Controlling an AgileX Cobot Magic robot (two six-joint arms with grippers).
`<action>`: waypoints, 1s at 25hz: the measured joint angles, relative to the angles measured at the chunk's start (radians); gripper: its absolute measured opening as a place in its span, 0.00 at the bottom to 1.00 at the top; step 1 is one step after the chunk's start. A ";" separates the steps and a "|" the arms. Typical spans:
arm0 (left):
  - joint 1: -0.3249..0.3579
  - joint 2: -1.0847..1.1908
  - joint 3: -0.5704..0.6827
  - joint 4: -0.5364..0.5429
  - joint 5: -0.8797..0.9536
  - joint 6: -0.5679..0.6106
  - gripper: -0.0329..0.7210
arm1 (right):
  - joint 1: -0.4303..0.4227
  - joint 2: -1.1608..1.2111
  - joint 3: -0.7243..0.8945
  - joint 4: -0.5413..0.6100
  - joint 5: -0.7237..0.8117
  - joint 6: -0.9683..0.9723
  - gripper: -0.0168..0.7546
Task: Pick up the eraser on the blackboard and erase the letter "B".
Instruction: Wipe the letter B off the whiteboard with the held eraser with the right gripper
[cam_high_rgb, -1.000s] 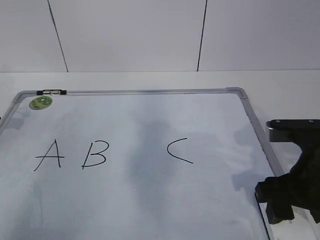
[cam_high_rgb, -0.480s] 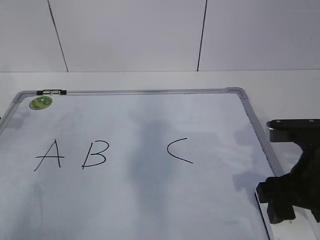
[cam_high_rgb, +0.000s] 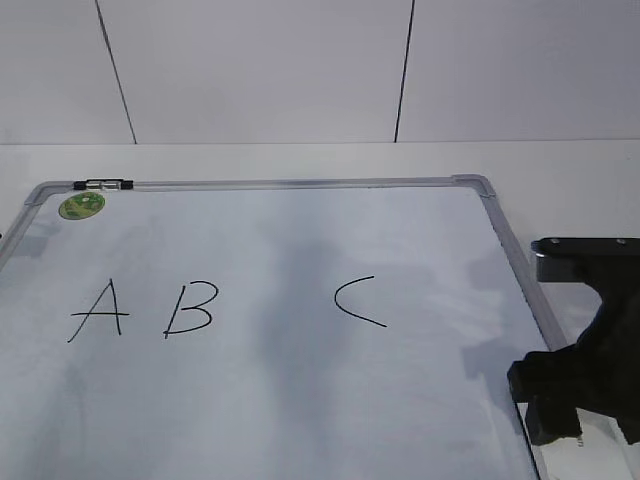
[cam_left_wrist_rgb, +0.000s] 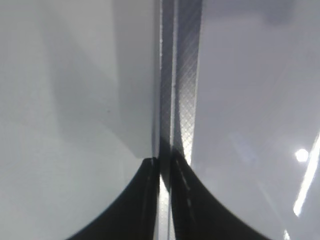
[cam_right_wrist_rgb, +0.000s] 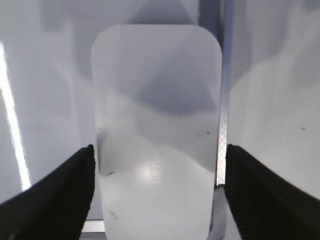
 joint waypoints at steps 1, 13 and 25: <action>0.000 0.000 0.000 0.000 0.000 0.000 0.13 | 0.000 0.000 0.000 0.002 -0.002 0.000 0.81; 0.000 0.000 0.000 0.000 0.004 0.000 0.13 | 0.000 0.075 0.000 0.028 -0.008 -0.003 0.81; 0.000 0.000 0.000 0.000 0.004 0.000 0.13 | 0.000 0.076 0.000 0.029 -0.029 -0.002 0.80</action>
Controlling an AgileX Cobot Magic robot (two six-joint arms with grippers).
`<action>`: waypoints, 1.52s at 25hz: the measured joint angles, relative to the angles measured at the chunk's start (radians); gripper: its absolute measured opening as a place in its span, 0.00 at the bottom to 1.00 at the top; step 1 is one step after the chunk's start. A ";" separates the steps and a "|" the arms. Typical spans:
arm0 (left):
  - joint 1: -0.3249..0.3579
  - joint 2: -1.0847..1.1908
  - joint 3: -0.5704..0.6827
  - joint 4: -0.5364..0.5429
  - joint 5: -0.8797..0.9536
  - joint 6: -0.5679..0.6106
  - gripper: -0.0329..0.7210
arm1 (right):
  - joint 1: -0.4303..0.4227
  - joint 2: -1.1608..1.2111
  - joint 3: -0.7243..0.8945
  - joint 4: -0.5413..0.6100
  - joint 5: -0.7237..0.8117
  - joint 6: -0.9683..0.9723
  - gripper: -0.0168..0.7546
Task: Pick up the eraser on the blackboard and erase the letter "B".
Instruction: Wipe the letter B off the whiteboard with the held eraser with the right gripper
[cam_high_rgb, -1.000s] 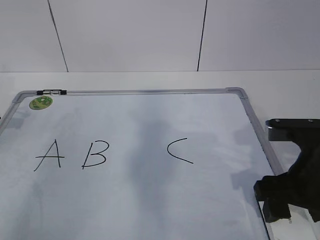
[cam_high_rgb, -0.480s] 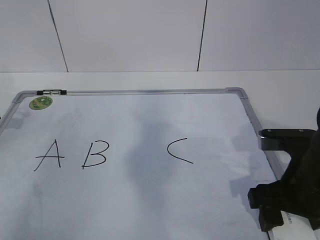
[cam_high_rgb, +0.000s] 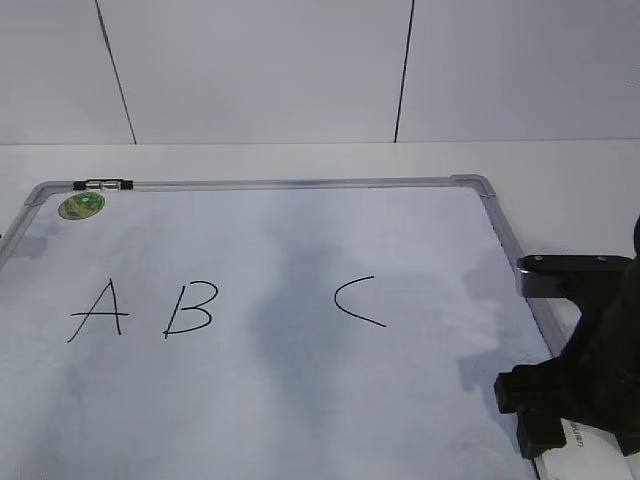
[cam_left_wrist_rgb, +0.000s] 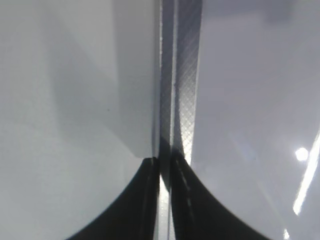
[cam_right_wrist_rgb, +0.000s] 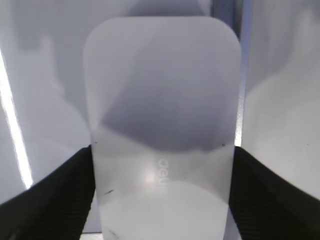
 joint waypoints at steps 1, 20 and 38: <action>0.000 0.000 0.000 0.000 0.002 0.000 0.13 | 0.000 0.000 0.000 0.000 0.000 0.000 0.80; 0.000 0.000 0.000 -0.001 0.002 0.000 0.13 | 0.000 0.033 0.000 -0.006 0.001 0.000 0.71; 0.000 0.000 0.000 -0.005 0.005 0.000 0.13 | 0.000 0.038 -0.068 -0.034 0.069 0.003 0.70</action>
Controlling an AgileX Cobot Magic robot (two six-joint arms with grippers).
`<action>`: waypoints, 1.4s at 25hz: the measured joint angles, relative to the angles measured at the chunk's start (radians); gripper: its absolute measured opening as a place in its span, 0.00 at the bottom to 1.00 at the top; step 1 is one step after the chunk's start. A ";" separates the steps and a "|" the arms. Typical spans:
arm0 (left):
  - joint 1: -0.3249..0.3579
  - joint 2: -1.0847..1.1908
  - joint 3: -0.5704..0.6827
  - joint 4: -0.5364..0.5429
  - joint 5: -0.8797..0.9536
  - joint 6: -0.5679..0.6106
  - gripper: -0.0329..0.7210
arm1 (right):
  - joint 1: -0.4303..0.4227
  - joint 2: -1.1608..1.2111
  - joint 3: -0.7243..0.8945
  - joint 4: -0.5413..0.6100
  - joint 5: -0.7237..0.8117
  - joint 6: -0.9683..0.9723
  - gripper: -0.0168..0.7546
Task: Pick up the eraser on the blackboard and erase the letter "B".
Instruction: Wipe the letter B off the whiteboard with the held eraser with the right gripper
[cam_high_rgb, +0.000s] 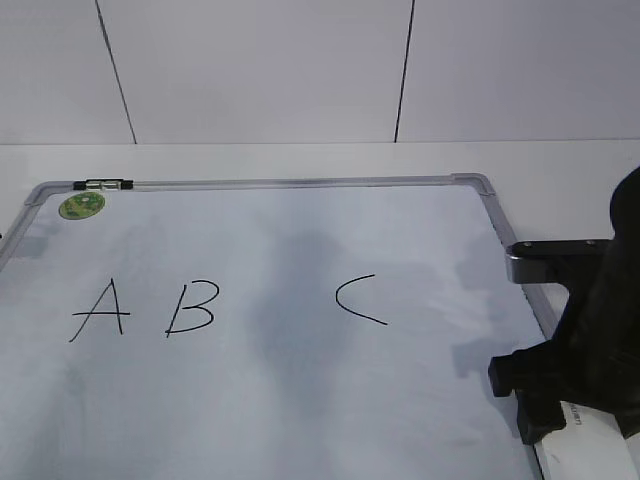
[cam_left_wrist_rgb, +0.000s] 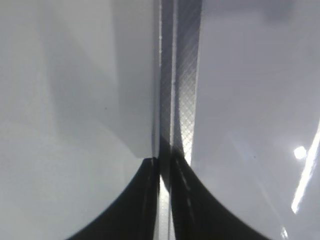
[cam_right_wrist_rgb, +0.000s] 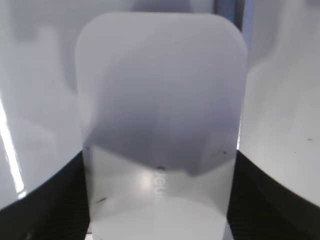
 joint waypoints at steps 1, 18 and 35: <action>0.000 0.000 0.000 0.000 0.000 0.000 0.13 | 0.000 0.000 -0.004 0.002 0.008 0.000 0.70; 0.000 0.000 0.000 0.000 0.002 0.000 0.13 | 0.017 0.101 -0.458 0.129 0.282 -0.238 0.70; 0.000 0.000 0.000 -0.001 0.006 0.000 0.13 | 0.229 0.568 -0.980 0.173 0.292 -0.304 0.69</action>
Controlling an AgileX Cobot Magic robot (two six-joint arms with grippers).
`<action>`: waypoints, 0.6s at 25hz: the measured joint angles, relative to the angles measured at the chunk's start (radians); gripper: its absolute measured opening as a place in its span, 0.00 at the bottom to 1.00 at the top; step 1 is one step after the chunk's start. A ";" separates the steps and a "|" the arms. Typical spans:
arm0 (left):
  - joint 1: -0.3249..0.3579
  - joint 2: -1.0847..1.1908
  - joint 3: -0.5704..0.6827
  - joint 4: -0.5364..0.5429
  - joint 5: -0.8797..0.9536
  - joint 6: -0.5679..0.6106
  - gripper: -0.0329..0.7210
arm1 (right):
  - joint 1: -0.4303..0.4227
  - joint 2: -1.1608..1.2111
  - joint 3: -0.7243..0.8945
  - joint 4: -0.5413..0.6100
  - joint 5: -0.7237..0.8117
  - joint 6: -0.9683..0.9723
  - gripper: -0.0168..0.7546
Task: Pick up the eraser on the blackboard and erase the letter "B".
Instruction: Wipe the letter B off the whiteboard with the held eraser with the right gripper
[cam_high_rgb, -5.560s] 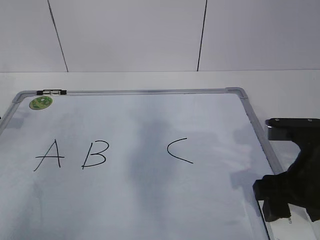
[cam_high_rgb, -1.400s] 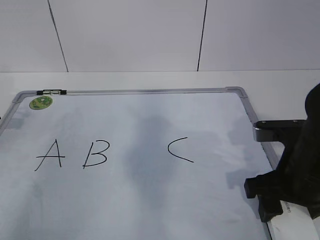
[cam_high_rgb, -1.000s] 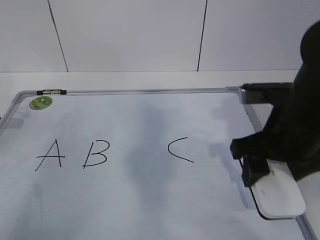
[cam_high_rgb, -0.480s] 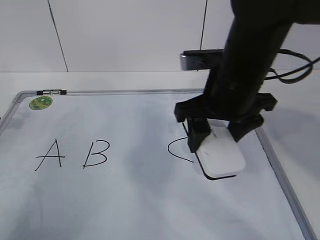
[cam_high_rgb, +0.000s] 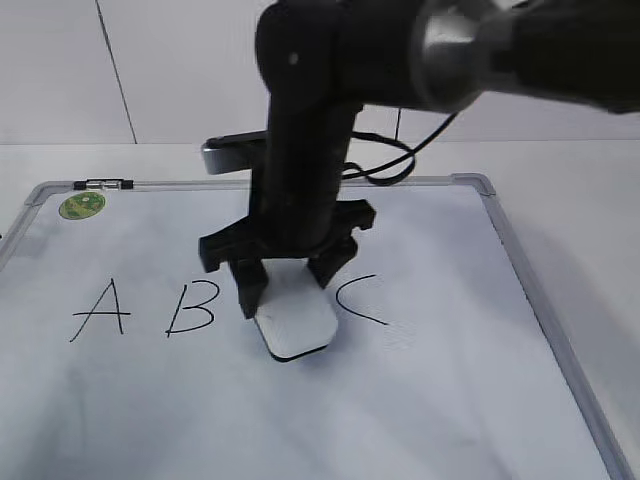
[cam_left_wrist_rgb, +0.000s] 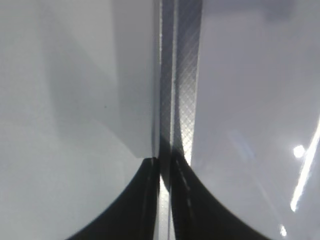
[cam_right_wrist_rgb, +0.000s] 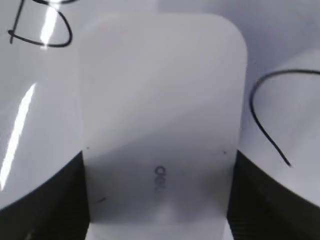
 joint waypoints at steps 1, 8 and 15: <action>0.000 0.000 0.000 0.000 0.000 0.000 0.13 | 0.011 0.032 -0.036 0.000 0.000 -0.014 0.69; 0.000 0.002 0.000 0.006 0.019 0.000 0.13 | 0.093 0.171 -0.199 0.000 0.000 -0.108 0.69; 0.000 0.002 0.000 0.006 0.021 0.000 0.13 | 0.142 0.216 -0.214 -0.009 0.004 -0.174 0.69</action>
